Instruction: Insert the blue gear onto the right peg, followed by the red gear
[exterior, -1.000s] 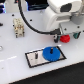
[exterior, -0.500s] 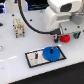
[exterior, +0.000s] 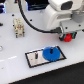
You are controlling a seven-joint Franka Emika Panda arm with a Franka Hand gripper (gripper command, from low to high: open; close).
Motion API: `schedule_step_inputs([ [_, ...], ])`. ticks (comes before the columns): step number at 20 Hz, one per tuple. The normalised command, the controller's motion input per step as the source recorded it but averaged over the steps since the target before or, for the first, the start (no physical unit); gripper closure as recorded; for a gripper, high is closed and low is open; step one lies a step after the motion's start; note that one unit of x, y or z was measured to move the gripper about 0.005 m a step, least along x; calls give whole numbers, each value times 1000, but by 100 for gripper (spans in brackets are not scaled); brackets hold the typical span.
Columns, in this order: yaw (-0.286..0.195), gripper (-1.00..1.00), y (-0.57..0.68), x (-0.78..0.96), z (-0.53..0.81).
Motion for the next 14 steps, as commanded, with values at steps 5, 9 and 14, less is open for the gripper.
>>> schedule_step_inputs([
  [5,0,100,-244,398,593],
  [9,0,100,-411,494,486],
  [14,0,100,-501,527,370],
])
